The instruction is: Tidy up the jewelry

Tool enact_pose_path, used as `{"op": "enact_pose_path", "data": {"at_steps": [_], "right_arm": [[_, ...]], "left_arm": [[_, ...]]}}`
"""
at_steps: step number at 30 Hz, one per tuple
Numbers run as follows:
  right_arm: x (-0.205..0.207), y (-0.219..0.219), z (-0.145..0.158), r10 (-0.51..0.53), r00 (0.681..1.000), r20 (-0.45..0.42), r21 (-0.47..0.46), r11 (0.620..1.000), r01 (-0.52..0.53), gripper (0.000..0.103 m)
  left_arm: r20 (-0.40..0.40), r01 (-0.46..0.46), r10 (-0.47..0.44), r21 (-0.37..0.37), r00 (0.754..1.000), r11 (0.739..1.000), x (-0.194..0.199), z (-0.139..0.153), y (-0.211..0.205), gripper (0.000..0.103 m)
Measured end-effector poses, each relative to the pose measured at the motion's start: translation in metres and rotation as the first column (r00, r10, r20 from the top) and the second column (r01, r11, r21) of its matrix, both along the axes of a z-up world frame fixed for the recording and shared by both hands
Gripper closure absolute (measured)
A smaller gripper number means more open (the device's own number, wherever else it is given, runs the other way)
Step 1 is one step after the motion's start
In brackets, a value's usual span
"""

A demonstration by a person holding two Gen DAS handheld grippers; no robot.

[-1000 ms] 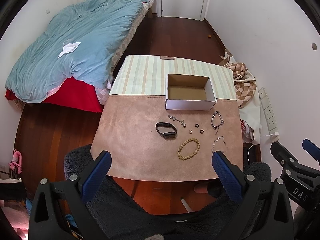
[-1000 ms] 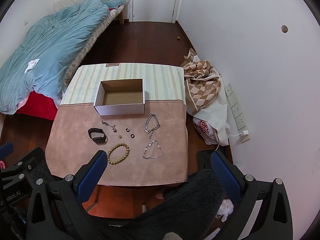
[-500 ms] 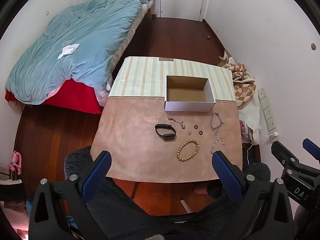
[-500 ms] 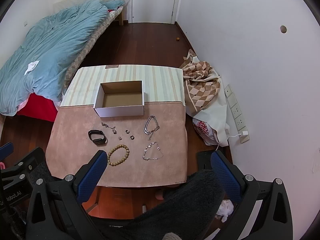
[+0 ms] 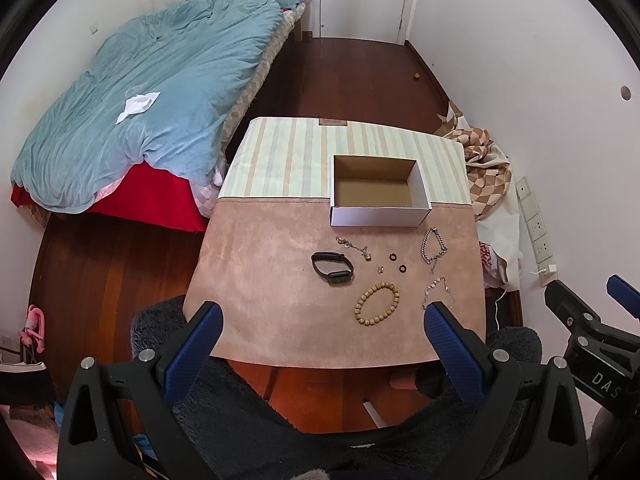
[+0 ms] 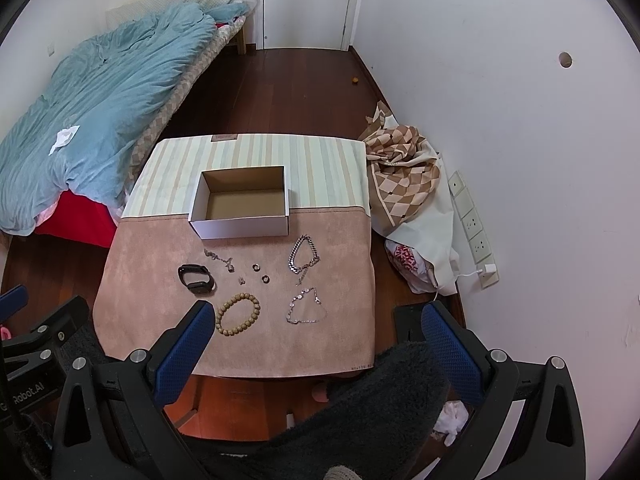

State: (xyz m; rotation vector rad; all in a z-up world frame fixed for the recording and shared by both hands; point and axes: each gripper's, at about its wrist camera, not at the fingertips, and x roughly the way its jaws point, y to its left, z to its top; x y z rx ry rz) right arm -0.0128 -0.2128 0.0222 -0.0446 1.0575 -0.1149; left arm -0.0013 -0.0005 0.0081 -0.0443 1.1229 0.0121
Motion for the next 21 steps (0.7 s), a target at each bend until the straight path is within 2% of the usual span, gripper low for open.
{"op": "enact_pose_path", "data": {"at_steps": [21], "right_arm": [[-0.0001, 0.0080, 0.0058, 0.010, 1.000, 0.013, -0.004, 1.000, -0.010, 0.000]], "left_arm": [[0.013, -0.003, 0.003, 0.001, 1.000, 1.000, -0.0048, 0.0028, 0.0084, 0.000]]}}
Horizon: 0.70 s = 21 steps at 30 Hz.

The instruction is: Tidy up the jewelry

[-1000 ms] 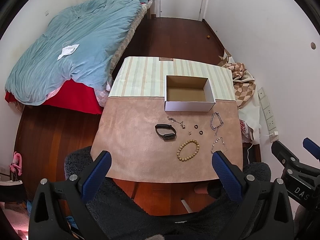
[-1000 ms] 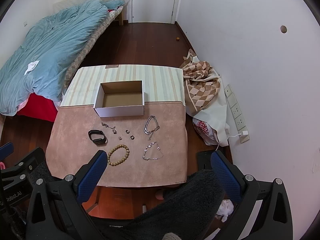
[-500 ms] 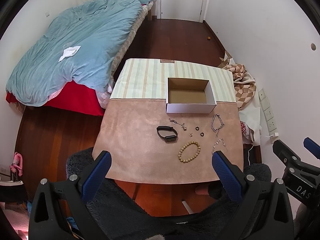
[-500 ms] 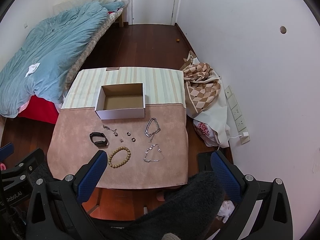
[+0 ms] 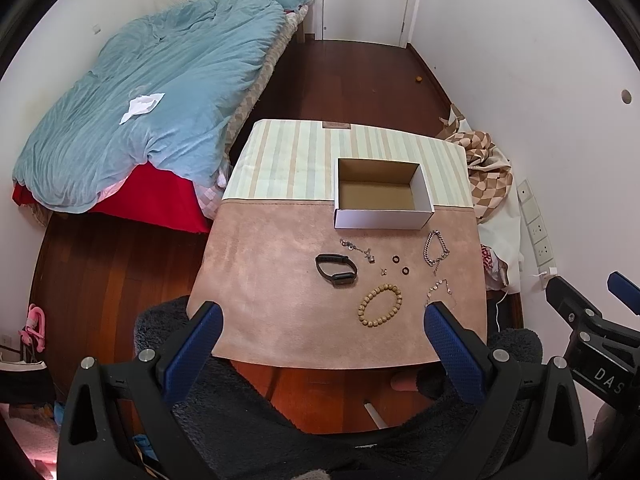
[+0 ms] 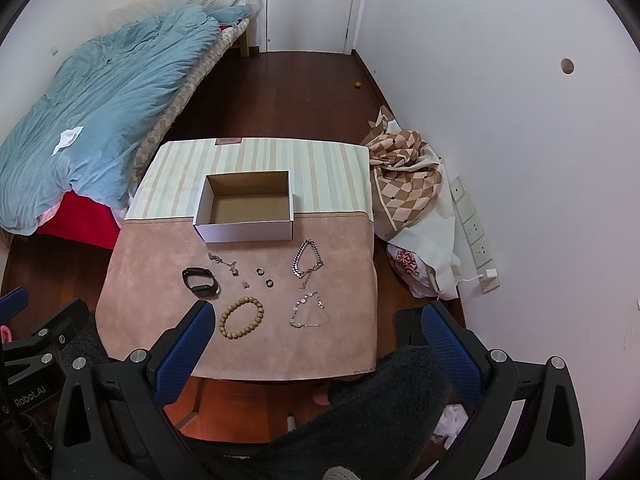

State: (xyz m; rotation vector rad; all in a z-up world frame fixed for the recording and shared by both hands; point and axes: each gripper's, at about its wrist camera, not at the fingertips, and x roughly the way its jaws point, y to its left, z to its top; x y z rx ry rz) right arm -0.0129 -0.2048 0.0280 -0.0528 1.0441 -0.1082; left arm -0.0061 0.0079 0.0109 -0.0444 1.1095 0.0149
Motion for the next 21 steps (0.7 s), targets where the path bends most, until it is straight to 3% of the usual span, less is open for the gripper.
{"op": "enact_pose_path", "data": {"at_steps": [5, 10, 16, 21], "right_arm": [[0.002, -0.002, 0.000, -0.007, 1.000, 0.008, 0.012, 1.000, 0.007, 0.000], [0.017, -0.016, -0.021, -0.037, 0.999, -0.022, 0.012, 0.999, 0.037, 0.000], [0.044, -0.032, -0.089, -0.065, 0.988, -0.137, 0.047, 0.996, 0.072, 0.000], [0.069, -0.018, -0.169, -0.030, 0.970, -0.240, 0.096, 0.994, 0.055, 0.007]], "left_arm": [[0.000, -0.003, 0.003, -0.002, 1.000, 1.000, 0.000, -0.001, 0.002, 0.000], [-0.023, -0.040, 0.040, 0.022, 0.999, 0.999, 0.016, -0.018, 0.010, 0.000], [-0.094, -0.084, 0.093, 0.095, 0.991, 0.992, 0.046, -0.070, 0.020, 0.000], [-0.162, -0.078, 0.105, 0.160, 0.981, 0.984, 0.069, -0.121, 0.022, 0.000]]}}
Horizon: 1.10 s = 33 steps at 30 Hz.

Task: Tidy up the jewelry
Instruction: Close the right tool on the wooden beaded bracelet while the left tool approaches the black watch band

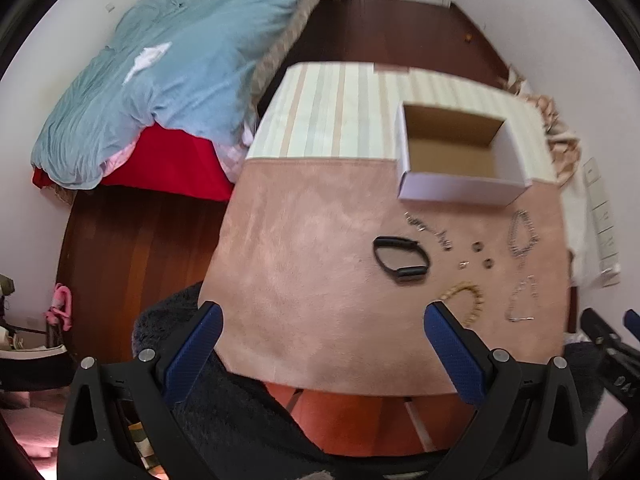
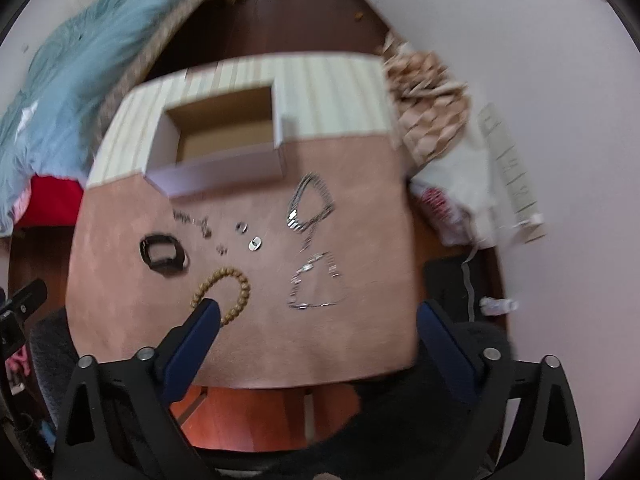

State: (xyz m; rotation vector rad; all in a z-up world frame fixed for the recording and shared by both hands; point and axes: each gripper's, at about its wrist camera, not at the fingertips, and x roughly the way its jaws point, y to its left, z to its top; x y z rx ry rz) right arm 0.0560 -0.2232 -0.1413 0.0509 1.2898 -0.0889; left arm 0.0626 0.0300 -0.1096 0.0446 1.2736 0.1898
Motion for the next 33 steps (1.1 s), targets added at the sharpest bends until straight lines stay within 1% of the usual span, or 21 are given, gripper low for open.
{"op": "enact_pose_path", "data": {"at_steps": [1, 2, 4, 5, 6, 8, 10, 12, 15, 17, 18, 21, 22, 23, 24, 26, 27, 28, 31, 33], "right_arm": [[0.005, 0.005, -0.014, 0.006, 1.000, -0.022, 0.000, 1.000, -0.006, 0.013], [0.012, 0.011, -0.033, 0.020, 0.998, -0.052, 0.006, 1.000, -0.019, 0.017], [0.021, 0.023, -0.062, 0.036, 0.994, -0.102, 0.011, 0.999, -0.035, 0.021], [0.026, 0.030, -0.076, 0.050, 0.992, -0.120, 0.011, 0.999, -0.049, 0.024], [0.030, 0.036, -0.089, 0.061, 0.989, -0.136, 0.006, 0.998, -0.060, 0.025], [0.036, 0.047, -0.106, 0.075, 0.984, -0.159, 0.000, 0.997, -0.076, 0.027], [0.042, 0.056, -0.119, 0.087, 0.981, -0.176, 0.001, 0.996, -0.088, 0.032], [0.046, 0.065, -0.129, 0.100, 0.976, -0.191, 0.001, 0.995, -0.102, 0.033], [0.050, 0.076, -0.137, 0.123, 0.970, -0.209, 0.004, 0.992, -0.125, 0.038], [0.051, 0.081, -0.141, 0.135, 0.965, -0.223, 0.012, 0.991, -0.136, 0.046], [0.052, 0.084, -0.145, 0.141, 0.962, -0.234, 0.014, 0.990, -0.142, 0.048], [0.051, 0.089, -0.143, 0.157, 0.965, -0.209, 0.021, 0.988, -0.156, 0.051], [0.052, 0.090, -0.142, 0.162, 0.966, -0.203, 0.021, 0.987, -0.161, 0.054], [0.052, 0.091, -0.142, 0.165, 0.966, -0.198, 0.020, 0.986, -0.164, 0.061], [0.053, 0.091, -0.141, 0.166, 0.967, -0.190, 0.018, 0.986, -0.166, 0.065], [0.054, 0.095, -0.138, 0.166, 0.968, -0.187, 0.014, 0.986, -0.166, 0.087], [0.054, 0.092, -0.136, 0.166, 0.968, -0.189, 0.013, 0.986, -0.167, 0.092], [0.055, 0.091, -0.134, 0.168, 0.967, -0.191, 0.012, 0.986, -0.168, 0.093], [0.059, 0.085, -0.133, 0.154, 0.971, -0.184, 0.032, 0.988, -0.151, 0.094], [0.058, 0.078, -0.129, 0.132, 0.978, -0.162, 0.046, 0.991, -0.126, 0.094]], "left_arm": [[-0.019, -0.002, 0.002, 0.017, 1.000, 1.000, 0.005, -0.009, 0.000, 0.000], [-0.035, 0.000, 0.001, 0.026, 0.999, 1.000, 0.010, -0.019, 0.000, 0.000], [-0.063, -0.003, 0.007, 0.055, 0.998, 0.998, 0.018, -0.037, 0.001, 0.000], [-0.073, -0.003, 0.007, 0.059, 0.997, 0.998, 0.021, -0.043, 0.001, 0.000], [-0.079, -0.003, 0.008, 0.062, 0.997, 0.998, 0.025, -0.049, 0.001, 0.000], [-0.097, -0.004, 0.013, 0.084, 0.995, 0.996, 0.032, -0.061, 0.002, 0.000], [-0.104, -0.005, 0.015, 0.097, 0.994, 0.995, 0.037, -0.070, 0.003, 0.000], [-0.119, -0.007, 0.020, 0.105, 0.993, 0.994, 0.042, -0.080, 0.005, 0.000], [-0.131, -0.015, 0.030, 0.114, 0.991, 0.993, 0.046, -0.088, 0.008, 0.000], [-0.136, -0.023, 0.037, 0.108, 0.990, 0.994, 0.048, -0.093, 0.011, 0.000], [-0.140, -0.025, 0.041, 0.111, 0.989, 0.994, 0.049, -0.096, 0.012, 0.000], [-0.151, -0.037, 0.053, 0.108, 0.987, 0.993, 0.051, -0.103, 0.017, 0.000], [-0.154, -0.040, 0.056, 0.105, 0.986, 0.994, 0.052, -0.105, 0.018, 0.000], [-0.157, -0.043, 0.058, 0.100, 0.986, 0.994, 0.053, -0.106, 0.018, 0.000], [-0.158, -0.045, 0.059, 0.094, 0.986, 0.995, 0.053, -0.107, 0.018, 0.000], [-0.156, -0.043, 0.056, 0.086, 0.986, 0.995, 0.054, -0.109, 0.017, 0.000], [-0.155, -0.041, 0.053, 0.083, 0.987, 0.996, 0.055, -0.109, 0.016, 0.000], [-0.154, -0.038, 0.050, 0.077, 0.987, 0.996, 0.056, -0.110, 0.014, 0.000], [-0.156, -0.036, 0.045, 0.062, 0.987, 0.997, 0.057, -0.111, 0.011, 0.000], [-0.152, -0.033, 0.039, 0.042, 0.988, 0.999, 0.059, -0.112, 0.009, 0.000]]}}
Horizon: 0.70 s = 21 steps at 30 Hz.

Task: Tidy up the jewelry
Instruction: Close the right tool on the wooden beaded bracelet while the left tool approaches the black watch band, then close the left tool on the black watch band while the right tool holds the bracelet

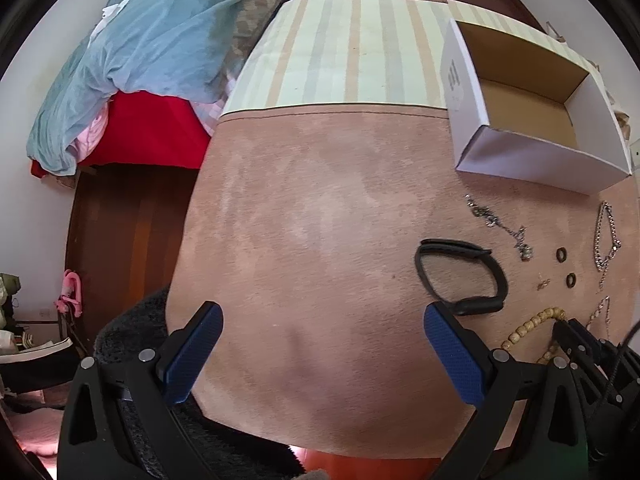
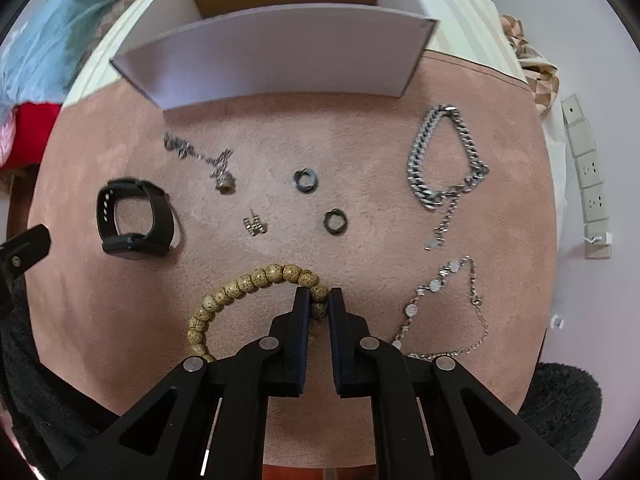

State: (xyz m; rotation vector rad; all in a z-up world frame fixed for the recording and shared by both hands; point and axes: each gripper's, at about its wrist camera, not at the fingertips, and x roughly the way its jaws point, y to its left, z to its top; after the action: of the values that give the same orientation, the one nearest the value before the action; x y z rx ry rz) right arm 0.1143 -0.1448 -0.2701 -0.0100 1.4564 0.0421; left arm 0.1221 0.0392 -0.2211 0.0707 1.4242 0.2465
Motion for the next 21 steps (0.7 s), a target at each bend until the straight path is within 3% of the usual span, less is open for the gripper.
{"op": "enact_pose_path", "data": {"at_steps": [6, 8, 10, 13, 17, 19, 21], "right_arm": [[0.001, -0.022, 0.024, -0.055, 0.996, 0.073, 0.012, 0.998, 0.054, 0.094], [0.001, -0.025, 0.027, -0.051, 0.995, 0.082, -0.005, 0.999, 0.051, 0.094], [0.003, -0.032, 0.026, -0.055, 0.995, 0.081, -0.008, 0.998, 0.055, 0.094], [0.009, -0.035, 0.023, -0.049, 0.994, 0.093, 0.005, 0.999, 0.049, 0.094], [0.009, -0.045, 0.017, -0.051, 0.995, 0.091, 0.003, 0.999, 0.051, 0.094], [0.008, -0.043, 0.017, -0.052, 0.995, 0.090, 0.001, 0.999, 0.052, 0.094], [0.009, -0.041, 0.017, -0.053, 0.995, 0.088, -0.001, 0.999, 0.053, 0.094]], "left_arm": [[0.018, 0.005, -0.003, -0.092, 1.000, 0.996, 0.010, -0.007, -0.005, 0.001], [0.008, 0.014, -0.013, -0.119, 1.000, 0.993, 0.015, -0.013, -0.009, 0.006], [-0.010, 0.028, -0.030, -0.146, 1.000, 0.989, 0.020, -0.020, -0.014, 0.024], [-0.051, 0.036, -0.046, -0.176, 0.998, 0.984, 0.027, -0.035, -0.022, 0.040], [-0.072, 0.037, -0.051, -0.189, 0.996, 0.981, 0.031, -0.050, -0.027, 0.052], [-0.073, 0.039, -0.054, -0.193, 0.996, 0.981, 0.033, -0.055, -0.028, 0.071], [-0.054, 0.040, -0.053, -0.215, 0.997, 0.976, 0.032, -0.056, -0.027, 0.080]]}}
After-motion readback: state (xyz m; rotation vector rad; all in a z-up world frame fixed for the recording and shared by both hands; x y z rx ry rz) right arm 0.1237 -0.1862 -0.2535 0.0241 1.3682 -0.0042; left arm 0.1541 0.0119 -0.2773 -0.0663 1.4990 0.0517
